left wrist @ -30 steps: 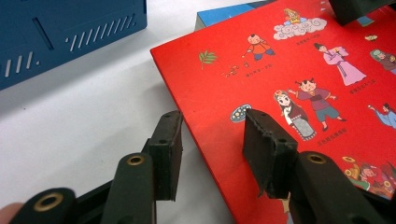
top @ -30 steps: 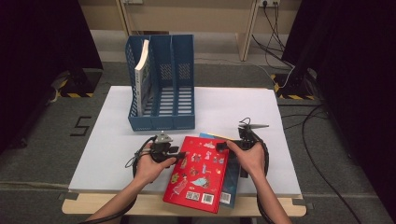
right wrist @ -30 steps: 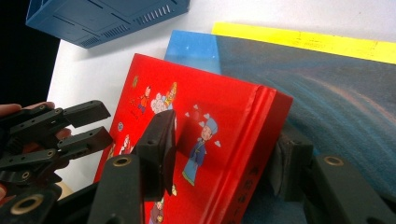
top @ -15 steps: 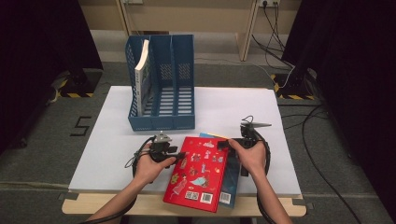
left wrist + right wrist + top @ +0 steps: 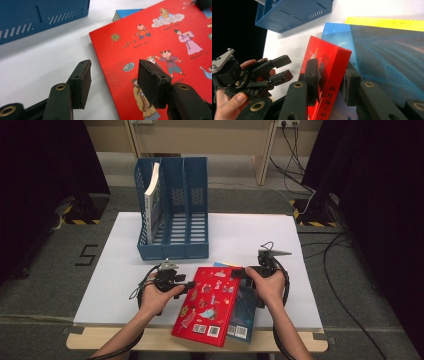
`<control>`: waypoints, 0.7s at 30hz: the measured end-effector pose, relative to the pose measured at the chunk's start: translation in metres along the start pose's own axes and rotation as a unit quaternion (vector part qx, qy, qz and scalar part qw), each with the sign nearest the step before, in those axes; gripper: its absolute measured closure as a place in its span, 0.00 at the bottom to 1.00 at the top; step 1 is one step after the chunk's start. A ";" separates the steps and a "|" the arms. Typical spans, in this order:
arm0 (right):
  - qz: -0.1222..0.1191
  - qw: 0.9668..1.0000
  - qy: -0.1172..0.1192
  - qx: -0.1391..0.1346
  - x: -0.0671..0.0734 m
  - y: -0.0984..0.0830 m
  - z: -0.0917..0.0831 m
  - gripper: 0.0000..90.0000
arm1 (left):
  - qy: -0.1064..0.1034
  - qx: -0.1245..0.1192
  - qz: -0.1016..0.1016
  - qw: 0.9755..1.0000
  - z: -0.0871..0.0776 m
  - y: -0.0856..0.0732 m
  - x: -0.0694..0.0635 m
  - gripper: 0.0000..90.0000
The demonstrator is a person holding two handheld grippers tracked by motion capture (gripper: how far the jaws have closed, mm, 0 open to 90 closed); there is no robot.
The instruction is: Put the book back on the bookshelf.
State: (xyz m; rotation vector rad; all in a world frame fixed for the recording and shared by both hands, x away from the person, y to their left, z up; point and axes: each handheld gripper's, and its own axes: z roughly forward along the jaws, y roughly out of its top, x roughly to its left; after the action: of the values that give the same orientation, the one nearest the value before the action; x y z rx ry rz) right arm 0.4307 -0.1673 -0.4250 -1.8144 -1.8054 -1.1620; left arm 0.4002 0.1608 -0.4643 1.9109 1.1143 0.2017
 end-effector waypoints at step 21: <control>-0.001 0.999 0.033 -0.006 0.009 0.002 -0.006 0.85 | 0.000 -0.013 -0.007 1.000 -0.007 0.005 0.005 0.47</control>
State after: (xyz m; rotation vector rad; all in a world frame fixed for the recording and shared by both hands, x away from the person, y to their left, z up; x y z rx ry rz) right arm 0.4295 -0.1658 -0.4139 -1.7595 -1.7687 -1.2205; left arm 0.4027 0.1673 -0.4574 1.8794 1.1191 0.2093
